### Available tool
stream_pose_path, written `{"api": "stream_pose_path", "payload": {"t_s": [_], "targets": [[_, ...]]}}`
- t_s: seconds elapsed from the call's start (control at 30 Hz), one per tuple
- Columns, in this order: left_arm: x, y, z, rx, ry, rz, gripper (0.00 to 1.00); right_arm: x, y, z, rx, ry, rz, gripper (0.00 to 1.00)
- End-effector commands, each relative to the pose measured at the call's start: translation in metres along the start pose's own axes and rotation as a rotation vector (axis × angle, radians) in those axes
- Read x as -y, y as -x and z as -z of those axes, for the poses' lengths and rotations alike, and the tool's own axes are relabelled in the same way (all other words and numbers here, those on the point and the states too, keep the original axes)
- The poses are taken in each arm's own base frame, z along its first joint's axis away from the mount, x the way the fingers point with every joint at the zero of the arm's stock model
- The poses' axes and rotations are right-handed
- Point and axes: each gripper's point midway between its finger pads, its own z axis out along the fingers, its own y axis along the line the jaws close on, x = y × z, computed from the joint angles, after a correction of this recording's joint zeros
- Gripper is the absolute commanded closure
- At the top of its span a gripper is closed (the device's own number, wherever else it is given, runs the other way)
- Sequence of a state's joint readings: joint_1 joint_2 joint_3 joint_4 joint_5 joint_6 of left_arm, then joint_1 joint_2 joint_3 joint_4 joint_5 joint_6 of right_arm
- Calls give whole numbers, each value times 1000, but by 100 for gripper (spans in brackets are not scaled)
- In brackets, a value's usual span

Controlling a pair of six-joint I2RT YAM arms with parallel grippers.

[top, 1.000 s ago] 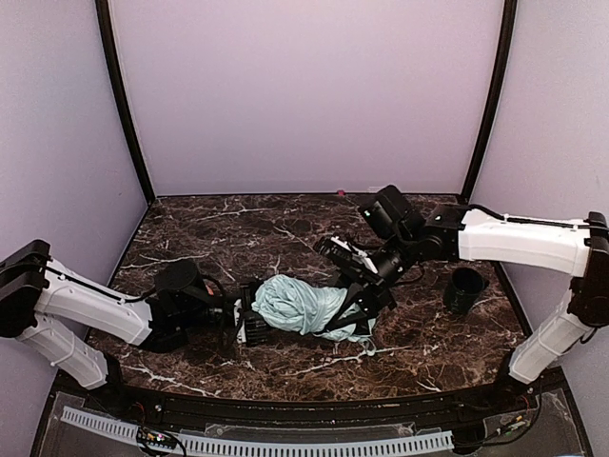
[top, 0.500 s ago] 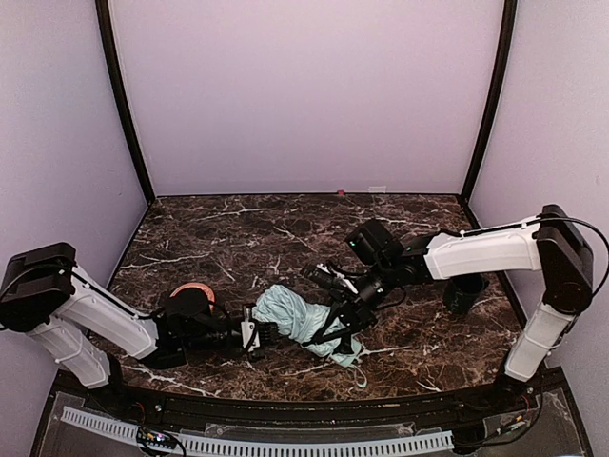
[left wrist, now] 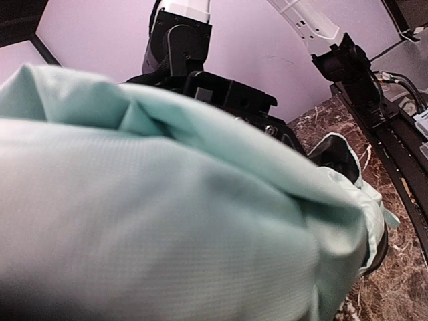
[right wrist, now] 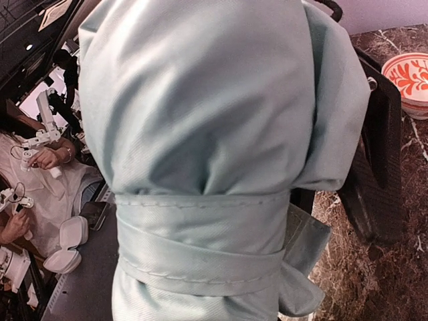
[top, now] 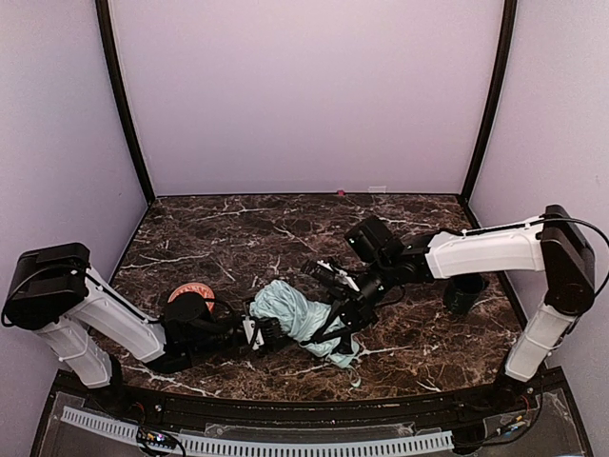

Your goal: Put away the umbrella

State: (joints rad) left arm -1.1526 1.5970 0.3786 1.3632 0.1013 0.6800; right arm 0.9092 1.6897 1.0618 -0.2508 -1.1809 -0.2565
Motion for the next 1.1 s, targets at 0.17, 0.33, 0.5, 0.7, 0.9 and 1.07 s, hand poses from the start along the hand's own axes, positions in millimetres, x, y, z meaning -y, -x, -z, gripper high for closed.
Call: {"api": "stream_pose_path", "payload": {"t_s": [0.17, 0.33, 0.5, 0.7, 0.9, 1.07], "targets": [[-93, 56, 27, 190, 405, 134, 37, -5, 15, 10, 48, -64, 66, 100], [-101, 28, 37, 116, 441, 180, 27, -17, 33, 19, 80, -107, 124, 100], [-83, 4, 38, 32, 372, 184, 24, -22, 53, 40, 181, -195, 176, 100], [-67, -5, 46, 20, 311, 279, 21, -12, 77, 77, 319, -434, 231, 100], [-55, 52, 15, 124, -18, 580, 18, 3, 83, 97, 358, -620, 271, 100], [-91, 69, -12, 139, -17, 773, 2, -2, 88, 91, 366, -586, 303, 100]]}}
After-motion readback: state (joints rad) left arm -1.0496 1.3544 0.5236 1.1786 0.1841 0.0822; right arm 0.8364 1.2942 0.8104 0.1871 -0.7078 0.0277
